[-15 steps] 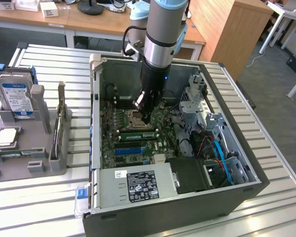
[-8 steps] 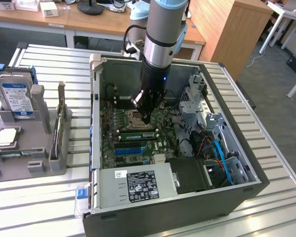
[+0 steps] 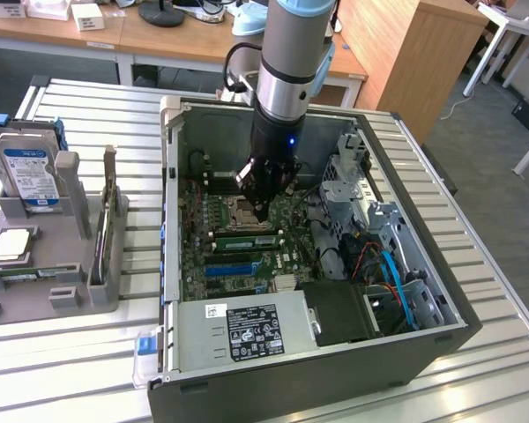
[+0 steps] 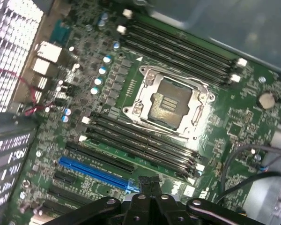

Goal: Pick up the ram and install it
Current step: 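Press down the ram until it locks into place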

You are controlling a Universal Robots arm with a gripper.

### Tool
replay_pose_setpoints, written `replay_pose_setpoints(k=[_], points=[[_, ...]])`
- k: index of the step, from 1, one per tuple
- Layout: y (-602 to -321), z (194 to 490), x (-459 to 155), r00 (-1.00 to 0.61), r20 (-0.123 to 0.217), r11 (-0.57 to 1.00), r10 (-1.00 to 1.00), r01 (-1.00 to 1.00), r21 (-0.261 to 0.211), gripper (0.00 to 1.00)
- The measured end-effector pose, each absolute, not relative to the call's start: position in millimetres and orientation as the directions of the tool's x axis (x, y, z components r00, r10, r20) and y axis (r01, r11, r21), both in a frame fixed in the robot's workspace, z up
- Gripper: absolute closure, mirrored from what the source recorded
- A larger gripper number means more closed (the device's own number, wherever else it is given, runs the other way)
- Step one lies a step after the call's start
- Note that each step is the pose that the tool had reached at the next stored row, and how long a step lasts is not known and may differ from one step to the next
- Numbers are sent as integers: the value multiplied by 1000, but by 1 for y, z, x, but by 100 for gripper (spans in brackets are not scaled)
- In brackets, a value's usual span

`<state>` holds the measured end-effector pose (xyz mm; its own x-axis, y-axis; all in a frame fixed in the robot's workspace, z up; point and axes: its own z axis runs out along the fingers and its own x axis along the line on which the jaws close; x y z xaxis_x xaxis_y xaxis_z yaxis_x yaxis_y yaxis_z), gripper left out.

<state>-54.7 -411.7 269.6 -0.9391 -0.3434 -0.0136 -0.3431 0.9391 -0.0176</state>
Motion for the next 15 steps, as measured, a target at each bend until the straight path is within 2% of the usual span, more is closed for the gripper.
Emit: replay_pose_setpoints(k=[15], points=[[-412, 270, -55, -974, -13, 974, -225, -225, -18, 89]])
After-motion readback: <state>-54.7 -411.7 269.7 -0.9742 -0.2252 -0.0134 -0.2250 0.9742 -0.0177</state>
